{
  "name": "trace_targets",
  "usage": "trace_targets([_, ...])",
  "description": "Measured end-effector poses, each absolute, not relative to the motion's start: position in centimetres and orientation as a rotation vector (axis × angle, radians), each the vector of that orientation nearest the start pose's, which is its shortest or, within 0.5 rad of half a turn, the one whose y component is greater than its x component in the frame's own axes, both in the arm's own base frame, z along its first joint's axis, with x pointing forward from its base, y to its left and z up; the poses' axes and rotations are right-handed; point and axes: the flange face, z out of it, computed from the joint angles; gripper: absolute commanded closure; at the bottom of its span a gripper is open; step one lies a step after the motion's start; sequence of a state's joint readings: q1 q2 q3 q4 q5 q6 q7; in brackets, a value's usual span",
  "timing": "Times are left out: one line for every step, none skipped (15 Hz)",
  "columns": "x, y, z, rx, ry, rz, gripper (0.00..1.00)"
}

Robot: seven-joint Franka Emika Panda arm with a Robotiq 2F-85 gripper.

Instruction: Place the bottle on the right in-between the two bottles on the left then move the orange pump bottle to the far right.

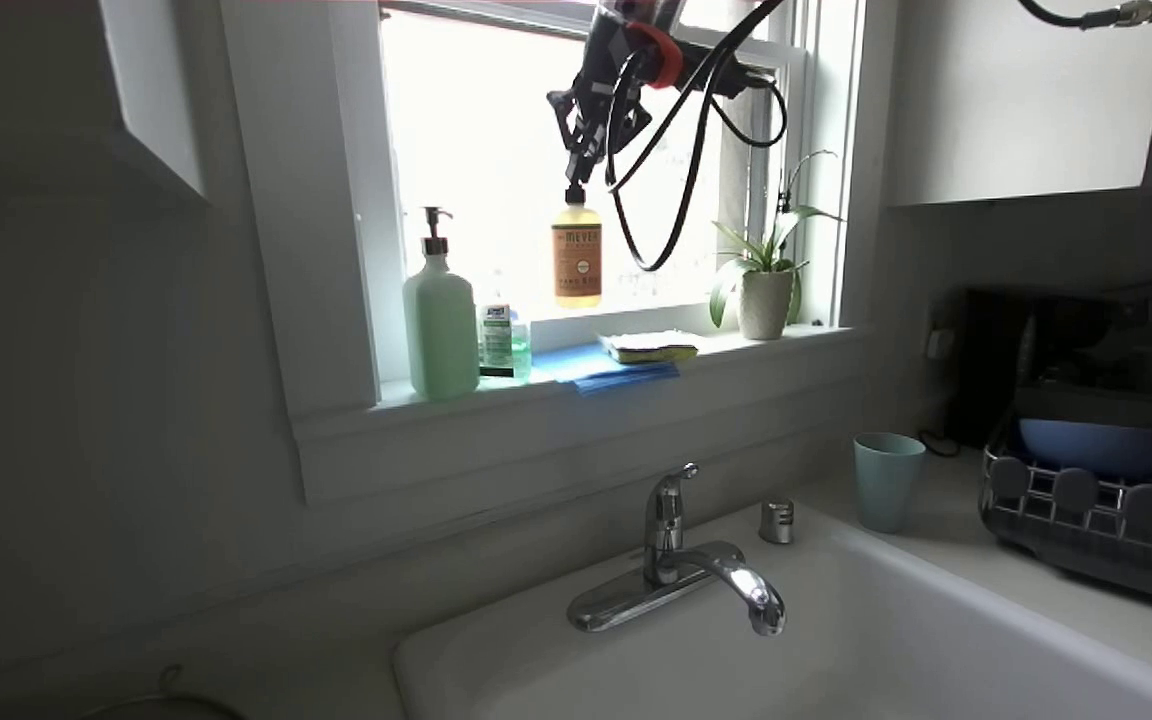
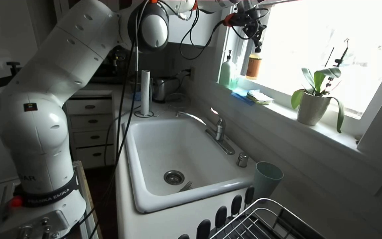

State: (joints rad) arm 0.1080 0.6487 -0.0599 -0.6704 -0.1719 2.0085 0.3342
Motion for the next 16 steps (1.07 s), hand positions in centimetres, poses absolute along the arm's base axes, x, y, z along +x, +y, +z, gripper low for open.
trace_targets([73.9,4.0,69.3,-2.987,0.379,-1.138,0.96])
trace_targets([73.5,3.1,69.9,-2.992,0.393,-1.145,0.96])
trace_targets([73.2,2.2,70.4,-2.999,0.409,-1.149,0.96])
trace_targets([72.9,1.1,70.9,-3.005,0.427,-1.154,0.96])
trace_targets([72.7,0.0,71.3,-3.011,0.447,-1.158,0.96])
trace_targets([72.5,-1.2,71.6,-3.017,0.469,-1.160,0.96])
trace_targets([72.3,-2.3,71.8,-3.022,0.490,-1.161,0.96])
trace_targets([72.1,-3.4,72.0,-3.027,0.513,-1.160,0.96])
trace_targets([71.9,-4.5,72.2,-3.030,0.534,-1.158,0.96])
trace_targets([71.7,-5.5,72.3,-3.034,0.550,-1.156,0.96])
trace_targets([71.6,-6.4,72.4,-3.037,0.557,-1.155,0.96])
trace_targets([71.5,-7.3,72.4,-3.042,0.559,-1.155,0.96])
trace_targets([71.4,-8.1,72.4,-3.047,0.558,-1.151,0.96])
trace_targets([71.4,-8.9,72.3,-3.051,0.556,-1.145,0.96])
trace_targets([71.3,-9.6,72.1,-3.055,0.552,-1.137,0.96])
trace_targets([71.3,-10.3,72.0,-3.057,0.550,-1.128,0.96])
